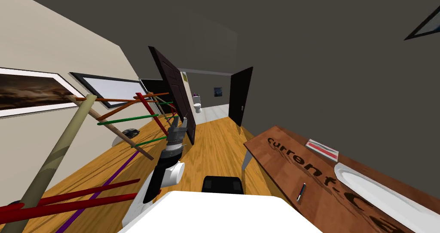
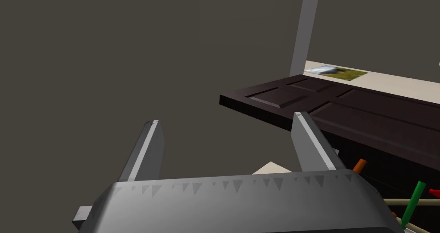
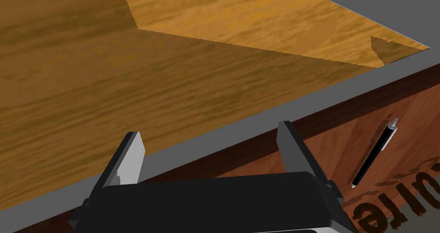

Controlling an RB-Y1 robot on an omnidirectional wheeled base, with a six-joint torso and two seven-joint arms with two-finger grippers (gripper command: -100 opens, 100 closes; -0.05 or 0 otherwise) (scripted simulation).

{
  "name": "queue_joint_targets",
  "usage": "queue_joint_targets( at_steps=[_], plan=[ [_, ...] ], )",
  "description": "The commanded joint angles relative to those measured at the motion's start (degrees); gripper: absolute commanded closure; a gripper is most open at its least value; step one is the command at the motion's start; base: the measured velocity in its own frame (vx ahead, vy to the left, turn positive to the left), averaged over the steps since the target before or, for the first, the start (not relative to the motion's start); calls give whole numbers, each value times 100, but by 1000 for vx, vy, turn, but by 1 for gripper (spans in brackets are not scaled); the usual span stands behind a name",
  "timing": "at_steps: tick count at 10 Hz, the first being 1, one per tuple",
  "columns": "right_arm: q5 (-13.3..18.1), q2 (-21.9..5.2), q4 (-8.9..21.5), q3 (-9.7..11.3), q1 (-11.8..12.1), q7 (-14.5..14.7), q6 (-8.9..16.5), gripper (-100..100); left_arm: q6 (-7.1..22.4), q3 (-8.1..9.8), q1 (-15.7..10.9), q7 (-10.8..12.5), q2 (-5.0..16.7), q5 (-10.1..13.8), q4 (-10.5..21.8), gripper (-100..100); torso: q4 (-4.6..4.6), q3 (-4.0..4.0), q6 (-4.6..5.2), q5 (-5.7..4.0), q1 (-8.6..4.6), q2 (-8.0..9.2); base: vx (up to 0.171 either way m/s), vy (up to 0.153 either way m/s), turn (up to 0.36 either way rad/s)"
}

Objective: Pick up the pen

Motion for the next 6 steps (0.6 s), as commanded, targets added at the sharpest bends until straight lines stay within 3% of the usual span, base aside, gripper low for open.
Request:
queue_joint_targets(
  at_steps=[1, 2, 5, 6],
  plan=[
    [129, -51, 286, 43, 154, -116, -29, -100, 0, 0, 0, 0, 0, 0, 0, 0, 0, 0, 0, 0, 0, 0, 74, -40, 259],
    [129, -51, 231, 43, 154, -116, -29, -100, 0, 0, 0, 0, 0, 0, 0, 0, 0, 0, -1, 0, -3, -1, 69, -54, 74],
    [272, -136, 634, 116, 277, -279, -32, -100, 0, 0, 0, 0, 0, 0, 0, 0, 2, 5, 1, 0, 5, 7, 66, -36, 90],
    [272, -136, 639, 116, 277, -279, -32, -100, 0, 0, 0, 0, 0, 0, 0, 0, 0, -2, 0, -2, -8, -5, 68, -68, 92]
  ],
)
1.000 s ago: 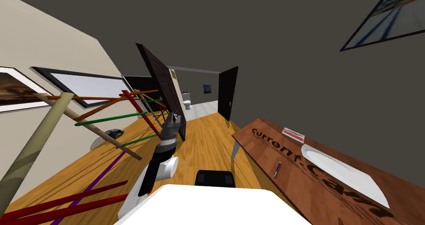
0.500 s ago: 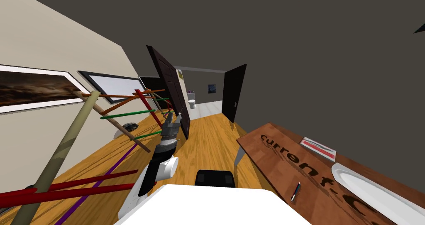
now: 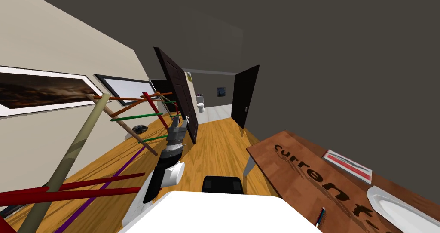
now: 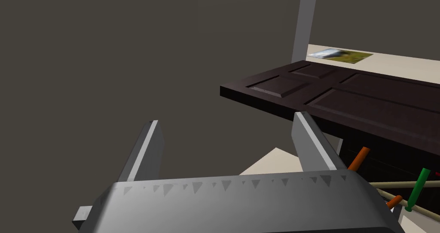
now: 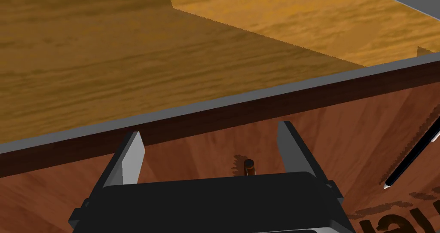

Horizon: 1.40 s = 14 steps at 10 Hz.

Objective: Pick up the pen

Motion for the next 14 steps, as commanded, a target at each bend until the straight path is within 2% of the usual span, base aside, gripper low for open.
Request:
queue_joint_targets(
  at_steps=[1, 2, 5, 6, 7, 8, 11, 12, 13, 14],
  plan=[
    [69, -58, 192, 40, 11, -101, -50, -100, 0, 0, 0, 0, 0, 0, 0, 0, 0, 0, 0, 0, 0, 0, 55, -71, 119],
    [165, -88, 348, 82, 5, -204, -60, -100, 0, 0, 0, 0, 0, 0, 0, 0, 1, 2, -1, 0, -2, 3, 105, -130, 201],
    [261, -79, 462, 114, -116, -302, -75, -100, 0, 1, 0, 0, 1, 0, 0, 0, -1, -4, -4, -7, -33, -9, 91, -150, 148],
    [237, -81, 431, 107, -78, -272, -65, -100, 0, 1, 1, 0, 1, 0, 0, 0, -2, -9, -3, -10, -37, -17, 49, -73, 40],
    [241, -83, 438, 106, -87, -281, -70, 0, 0, 0, 0, 0, 0, 0, 0, 0, 0, -1, 2, -4, -6, -1, 9, -15, 0],
    [226, 75, 557, 147, -213, -167, -13, -100, 0, 0, 0, 0, 0, 0, 0, 0, 3, 8, 3, 2, 17, 14, 0, -35, 22],
    [205, 313, 738, 210, -401, 2, 71, -100, 0, 0, 0, 0, 0, 0, 0, 0, 7, 16, 4, 1, 11, 27, -3, -50, 19],
    [210, 255, 753, 196, -385, -47, 13, -100, 0, 0, 0, 0, 0, 0, 0, 0, 7, 16, 4, 0, 11, 26, 3, -21, 5],
    [209, 267, 770, 199, -397, -29, 12, 100, 0, 0, 0, 0, -1, 0, 0, 0, 6, 15, 4, 3, 21, 25, 0, 0, 0],
    [209, 265, 768, 199, -396, -30, 13, 100, 0, 0, 0, 0, -1, 0, 0, 0, 6, 15, 4, 5, 27, 25, 0, 0, 0]
  ],
)
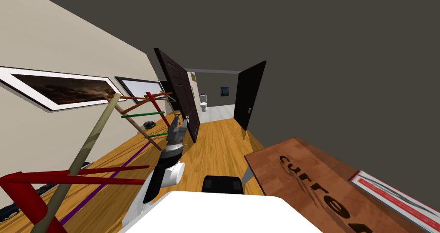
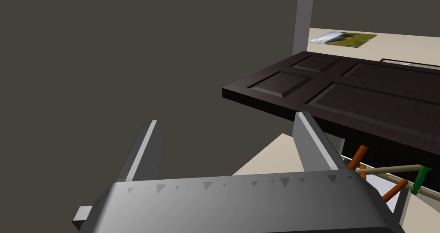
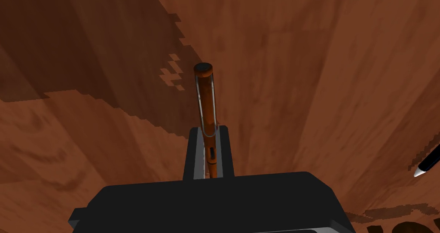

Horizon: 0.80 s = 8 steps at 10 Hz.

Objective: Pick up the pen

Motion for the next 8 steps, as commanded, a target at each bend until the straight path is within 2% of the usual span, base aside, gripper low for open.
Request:
queue_joint_targets(
  at_steps=[1, 3, 4, 5, 6, 7, 8],
  plan=[
    [0, 0, 0, 0, 0, 0, 0, 100, 0, 0, 0, 0, 0, 0, 0, 0, 0, 0, 0, 0, 0, 0, 0, 0, 0],
    [0, 0, 0, 0, 0, 0, 0, 100, 0, 0, 0, 0, 0, 0, 0, 0, 0, 0, 0, 0, 0, 0, 0, 0, 0],
    [0, 0, 0, 0, 0, 0, 0, 0, 0, 0, 0, 0, 0, 0, 0, 0, 0, 0, 0, 0, 1, 0, 0, 0, 0],
    [13, -150, -183, -41, 149, -109, -13, 100, 0, 0, 0, 0, 0, 0, 0, 0, 0, 0, 0, 0, 1, 0, 12, 36, -26],
    [24, -269, -273, -73, 243, -193, -55, 100, 0, 0, 0, 0, 0, 0, 0, 0, -1, -2, 1, 4, 14, -3, 6, 72, -28],
    [15, -210, -261, -51, 206, -140, -1, 100, 0, -1, 0, 0, -1, 0, 0, 0, -2, -2, 2, 9, 28, -2, -1, 32, -9],
    [15, -226, -274, -56, 220, -160, -7, 0, 0, 0, 0, 0, 0, 0, 0, 0, 0, -1, 2, 4, 19, -1, 0, 6, -1]
  ],
)
